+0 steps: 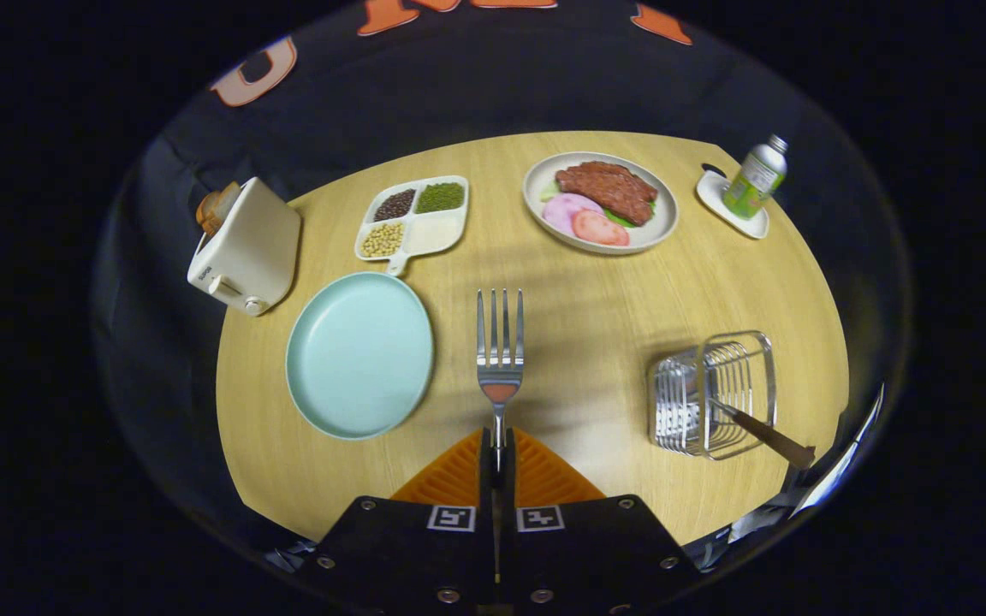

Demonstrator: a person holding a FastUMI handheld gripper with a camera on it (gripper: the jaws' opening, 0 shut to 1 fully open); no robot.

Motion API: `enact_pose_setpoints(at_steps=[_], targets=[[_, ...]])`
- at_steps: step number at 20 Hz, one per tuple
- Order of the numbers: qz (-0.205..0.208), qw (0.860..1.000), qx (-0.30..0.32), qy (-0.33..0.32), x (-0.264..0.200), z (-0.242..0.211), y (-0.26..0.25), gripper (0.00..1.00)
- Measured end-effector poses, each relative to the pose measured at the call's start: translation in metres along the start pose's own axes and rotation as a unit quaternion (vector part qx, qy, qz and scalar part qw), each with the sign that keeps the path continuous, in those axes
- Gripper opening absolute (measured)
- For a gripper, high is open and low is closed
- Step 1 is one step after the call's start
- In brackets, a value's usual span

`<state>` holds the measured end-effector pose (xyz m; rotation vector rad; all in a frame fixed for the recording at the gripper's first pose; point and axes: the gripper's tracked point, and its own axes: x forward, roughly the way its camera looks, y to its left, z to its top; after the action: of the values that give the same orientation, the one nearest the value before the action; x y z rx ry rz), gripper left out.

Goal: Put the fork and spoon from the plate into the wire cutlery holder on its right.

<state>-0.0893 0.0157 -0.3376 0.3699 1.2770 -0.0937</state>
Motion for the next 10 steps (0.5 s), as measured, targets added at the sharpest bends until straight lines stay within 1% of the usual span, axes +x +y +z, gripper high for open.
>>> enact_pose_setpoints(at_steps=[3, 6, 10], targets=[[-0.019, 1.0, 0.022, -0.002, -0.012, -0.011, -0.048, 0.03], [-0.034, 0.999, 0.035, -0.006, -0.025, -0.015, -0.085, 0.03], [-0.04, 0.998, 0.046, -0.009, -0.031, -0.015, -0.112, 0.03]])
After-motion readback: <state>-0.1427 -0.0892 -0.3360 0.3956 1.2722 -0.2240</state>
